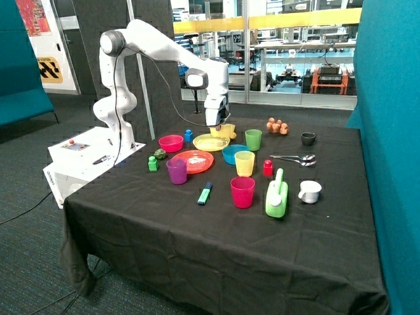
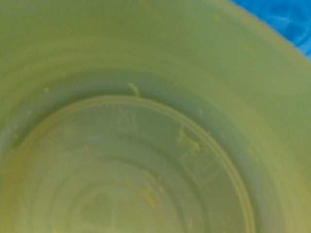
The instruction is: Stack the bowls
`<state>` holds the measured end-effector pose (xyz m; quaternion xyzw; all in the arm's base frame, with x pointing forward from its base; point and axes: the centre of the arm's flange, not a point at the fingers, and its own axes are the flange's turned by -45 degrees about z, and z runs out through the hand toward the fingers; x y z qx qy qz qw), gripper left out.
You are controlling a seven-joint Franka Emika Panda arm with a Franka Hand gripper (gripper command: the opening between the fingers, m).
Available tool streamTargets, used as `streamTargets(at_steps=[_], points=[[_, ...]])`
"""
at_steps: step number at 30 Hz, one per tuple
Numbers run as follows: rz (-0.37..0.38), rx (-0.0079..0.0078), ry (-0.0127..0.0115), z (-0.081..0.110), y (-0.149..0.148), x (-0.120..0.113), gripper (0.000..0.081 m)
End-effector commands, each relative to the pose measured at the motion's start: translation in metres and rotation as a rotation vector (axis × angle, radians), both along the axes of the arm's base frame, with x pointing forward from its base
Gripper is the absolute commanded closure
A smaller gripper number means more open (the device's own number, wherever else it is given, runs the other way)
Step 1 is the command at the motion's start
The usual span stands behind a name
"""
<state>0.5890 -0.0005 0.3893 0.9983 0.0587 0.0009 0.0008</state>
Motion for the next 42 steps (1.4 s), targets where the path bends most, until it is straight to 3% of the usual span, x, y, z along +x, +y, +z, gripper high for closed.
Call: streamTargets(at_steps=[1, 9, 18, 19, 23, 42], points=[[-0.128, 0.0016, 0.0018, 0.002, -0.022, 0.014, 0.0808], [-0.222, 0.0017, 0.0018, -0.001, -0.041, 0.018, 0.0808], [-0.262, 0.0018, 0.0017, 0.003, -0.054, 0.029, 0.0808], [-0.301, 0.0018, 0.0017, 0.003, -0.056, 0.029, 0.0808], [-0.343, 0.0018, 0.0017, 0.001, -0.066, 0.03, 0.0808], [-0.394, 0.0019, 0.0016, -0.015, -0.089, 0.033, 0.0808]])
